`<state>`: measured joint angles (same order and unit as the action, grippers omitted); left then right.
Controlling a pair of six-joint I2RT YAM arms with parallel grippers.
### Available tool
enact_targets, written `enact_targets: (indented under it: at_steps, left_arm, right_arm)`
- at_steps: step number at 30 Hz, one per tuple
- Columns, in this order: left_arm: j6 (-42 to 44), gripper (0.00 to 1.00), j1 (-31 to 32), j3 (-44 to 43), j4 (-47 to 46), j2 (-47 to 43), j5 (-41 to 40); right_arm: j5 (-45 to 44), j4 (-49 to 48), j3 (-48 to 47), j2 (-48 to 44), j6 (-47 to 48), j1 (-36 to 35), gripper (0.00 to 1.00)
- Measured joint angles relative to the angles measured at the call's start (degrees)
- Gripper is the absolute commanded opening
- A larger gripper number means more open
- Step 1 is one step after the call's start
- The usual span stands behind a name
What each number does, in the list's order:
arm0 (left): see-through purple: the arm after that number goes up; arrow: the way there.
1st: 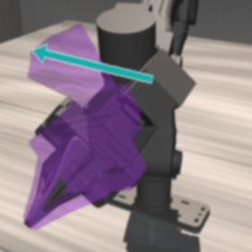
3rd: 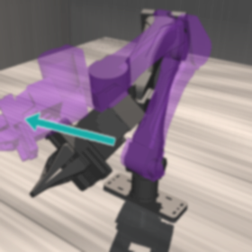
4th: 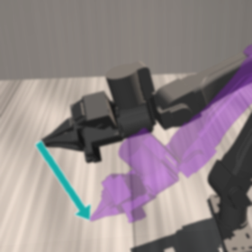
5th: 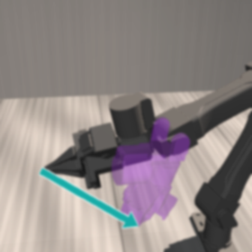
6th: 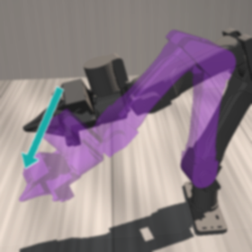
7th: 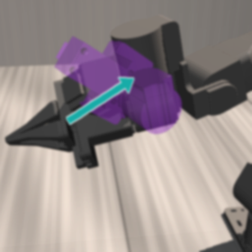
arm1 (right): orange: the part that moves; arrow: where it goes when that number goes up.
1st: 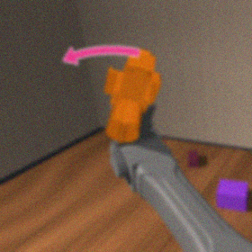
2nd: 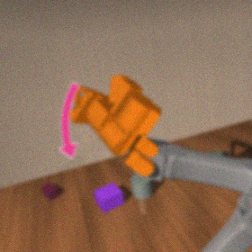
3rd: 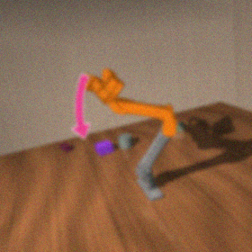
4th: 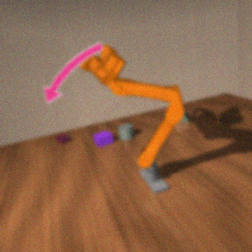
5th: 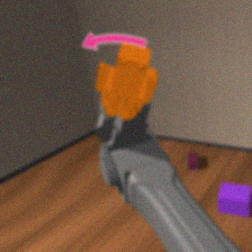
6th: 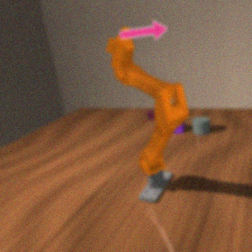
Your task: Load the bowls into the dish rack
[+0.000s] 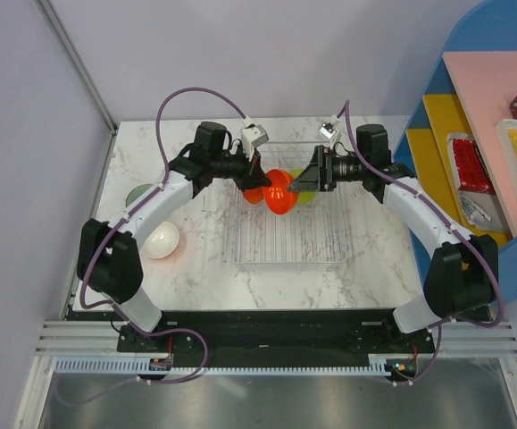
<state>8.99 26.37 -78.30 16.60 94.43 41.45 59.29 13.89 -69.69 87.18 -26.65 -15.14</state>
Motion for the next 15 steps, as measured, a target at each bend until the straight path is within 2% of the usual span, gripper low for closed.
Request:
enact_targets:
  at_steps: [3, 4, 6, 7, 8, 9, 14, 15]
  left_arm:
    - [-0.2, 0.02, 0.0, 0.0, 0.0, 0.0, -0.5]
    - [-0.2, 0.02, 0.0, 0.0, 0.1, 0.0, -0.5]
    - [-0.2, 0.02, 0.0, 0.0, 0.3, 0.0, -0.6]
    - [-0.2, 0.02, 0.0, 0.0, 0.4, 0.0, -0.7]
    - [-0.2, 0.02, 0.0, 0.0, 0.5, 0.0, -0.7]
    - [-0.2, 0.02, 0.0, 0.0, 0.5, 0.0, -0.8]
    - [-0.3, 0.02, 0.0, 0.0, 0.6, 0.0, -0.9]
    - [-0.3, 0.07, 0.0, 0.0, 0.7, 0.0, -0.9]
  right_arm:
    - [0.0, -0.7, 0.5, 0.0, -0.2, 0.0, 0.46]
    - [0.0, -1.0, 0.7, 0.0, -0.2, 0.0, 0.32]
    - [0.1, -1.7, 1.1, 0.0, -0.6, 0.0, 0.2]
    - [0.2, -2.2, 1.3, 0.0, -0.8, 0.0, 0.09]
    - [0.3, -2.5, 1.5, 0.0, -1.0, 0.0, 0.04]
    - [0.3, -2.9, 1.7, 0.0, -1.2, 0.0, 0.0]
    - [0.5, -4.0, 2.2, 0.0, -2.0, 0.0, 0.0]
    - [0.4, -4.1, 2.3, 0.0, -2.1, 0.0, 0.0]
